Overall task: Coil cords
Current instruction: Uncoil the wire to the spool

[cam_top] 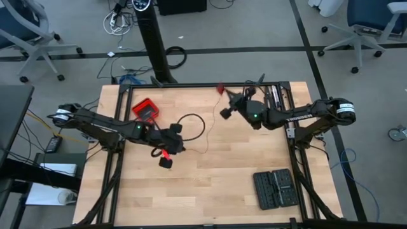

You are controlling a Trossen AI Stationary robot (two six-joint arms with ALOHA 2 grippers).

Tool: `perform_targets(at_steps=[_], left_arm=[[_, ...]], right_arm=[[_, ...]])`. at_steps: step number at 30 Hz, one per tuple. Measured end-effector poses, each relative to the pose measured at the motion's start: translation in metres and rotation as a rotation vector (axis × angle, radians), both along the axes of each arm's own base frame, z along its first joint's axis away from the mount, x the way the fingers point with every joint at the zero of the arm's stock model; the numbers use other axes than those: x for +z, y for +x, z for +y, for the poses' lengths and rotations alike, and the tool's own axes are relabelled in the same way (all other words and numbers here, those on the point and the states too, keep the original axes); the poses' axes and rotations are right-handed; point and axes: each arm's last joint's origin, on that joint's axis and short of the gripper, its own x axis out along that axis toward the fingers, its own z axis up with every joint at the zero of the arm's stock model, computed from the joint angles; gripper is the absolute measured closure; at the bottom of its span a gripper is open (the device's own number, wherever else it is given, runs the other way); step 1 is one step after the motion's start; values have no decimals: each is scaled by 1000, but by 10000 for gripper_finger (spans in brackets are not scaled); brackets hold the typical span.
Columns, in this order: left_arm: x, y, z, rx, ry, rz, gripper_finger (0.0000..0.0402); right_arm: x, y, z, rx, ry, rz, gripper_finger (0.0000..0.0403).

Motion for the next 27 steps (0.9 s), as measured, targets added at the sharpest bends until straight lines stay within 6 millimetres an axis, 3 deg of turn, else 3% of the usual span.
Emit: perform_targets(at_steps=[9, 16, 20, 27], left_arm=[[-13, -20, 25, 422, 293, 181, 401], [-11, -29, 34, 645, 489, 157, 401], [-9, -30, 35, 702, 568, 115, 401], [-6, -22, 25, 617, 598, 59, 401]], right_arm=[[-7, 10, 48, 508, -40, 138, 403], [-31, 4, 65, 625, -5, 405, 403], [-45, -4, 62, 519, 40, 561, 403], [-50, -20, 35, -19, -58, 697, 403]])
